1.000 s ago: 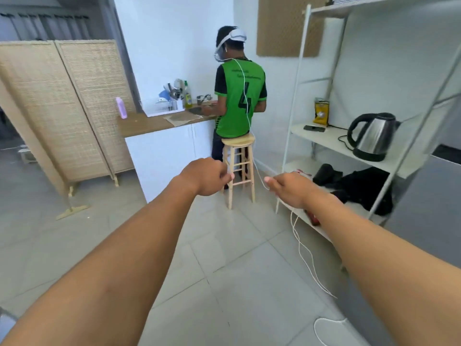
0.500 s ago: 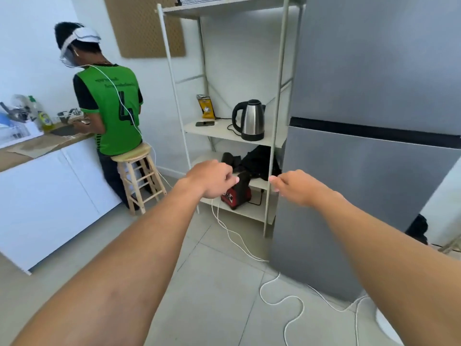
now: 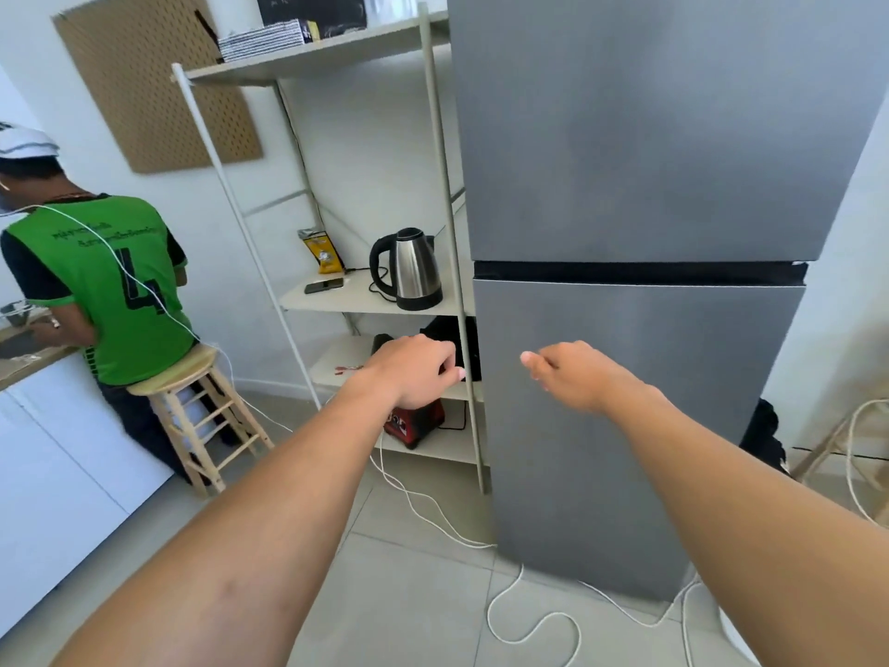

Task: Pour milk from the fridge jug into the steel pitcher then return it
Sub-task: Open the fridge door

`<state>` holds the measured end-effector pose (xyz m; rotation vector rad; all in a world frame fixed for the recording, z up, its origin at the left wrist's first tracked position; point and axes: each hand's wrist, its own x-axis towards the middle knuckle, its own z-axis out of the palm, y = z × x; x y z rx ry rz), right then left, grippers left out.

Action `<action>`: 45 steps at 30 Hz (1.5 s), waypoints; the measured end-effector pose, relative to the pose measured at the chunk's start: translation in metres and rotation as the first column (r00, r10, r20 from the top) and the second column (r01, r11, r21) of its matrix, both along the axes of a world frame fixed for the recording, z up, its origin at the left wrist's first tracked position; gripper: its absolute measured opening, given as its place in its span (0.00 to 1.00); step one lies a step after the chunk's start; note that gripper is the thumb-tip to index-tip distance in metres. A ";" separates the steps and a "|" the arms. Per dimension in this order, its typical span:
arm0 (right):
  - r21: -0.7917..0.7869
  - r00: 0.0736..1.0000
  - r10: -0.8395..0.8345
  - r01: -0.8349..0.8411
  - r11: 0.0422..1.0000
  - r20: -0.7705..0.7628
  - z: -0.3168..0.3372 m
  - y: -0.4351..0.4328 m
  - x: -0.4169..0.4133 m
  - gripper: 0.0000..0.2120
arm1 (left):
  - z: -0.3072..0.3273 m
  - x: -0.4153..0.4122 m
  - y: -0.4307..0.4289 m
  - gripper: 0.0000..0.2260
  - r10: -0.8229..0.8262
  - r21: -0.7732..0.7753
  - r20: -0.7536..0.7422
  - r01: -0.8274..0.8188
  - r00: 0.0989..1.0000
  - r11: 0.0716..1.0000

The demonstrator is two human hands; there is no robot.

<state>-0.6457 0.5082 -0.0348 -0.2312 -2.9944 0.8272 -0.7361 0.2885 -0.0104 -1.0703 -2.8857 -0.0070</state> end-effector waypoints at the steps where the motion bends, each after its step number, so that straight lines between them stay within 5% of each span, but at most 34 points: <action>1: -0.001 1.000 -0.019 0.019 1.000 -0.018 0.001 0.014 -0.006 0.25 | 0.005 -0.007 0.012 0.13 -0.010 0.005 -0.011 0.010 1.000 1.000; 8: 0.002 0.993 -0.117 0.117 0.993 0.012 -0.003 0.089 -0.030 0.22 | 0.013 -0.051 0.094 0.18 -0.114 0.032 -0.036 0.115 0.993 0.993; 13: 0.007 0.986 -0.165 0.164 0.986 0.012 -0.004 0.124 -0.042 0.21 | 0.021 -0.067 0.138 0.22 -0.209 0.094 -0.186 0.229 0.960 0.969; 28: 0.077 0.954 -0.290 0.295 0.952 -0.070 0.002 0.122 -0.110 0.14 | 0.048 -0.190 0.184 0.26 -0.357 0.041 -0.506 0.435 0.786 0.899; 36: 0.190 0.934 -0.311 0.342 0.920 -0.177 -0.004 0.077 -0.185 0.18 | 0.061 -0.288 0.175 0.27 -0.409 -0.049 -0.736 0.560 0.539 0.827; 45: 0.311 0.910 -0.252 0.356 0.881 -0.328 -0.026 0.038 -0.261 0.23 | 0.054 -0.358 0.193 0.25 -0.393 -0.113 -0.898 0.757 0.199 0.643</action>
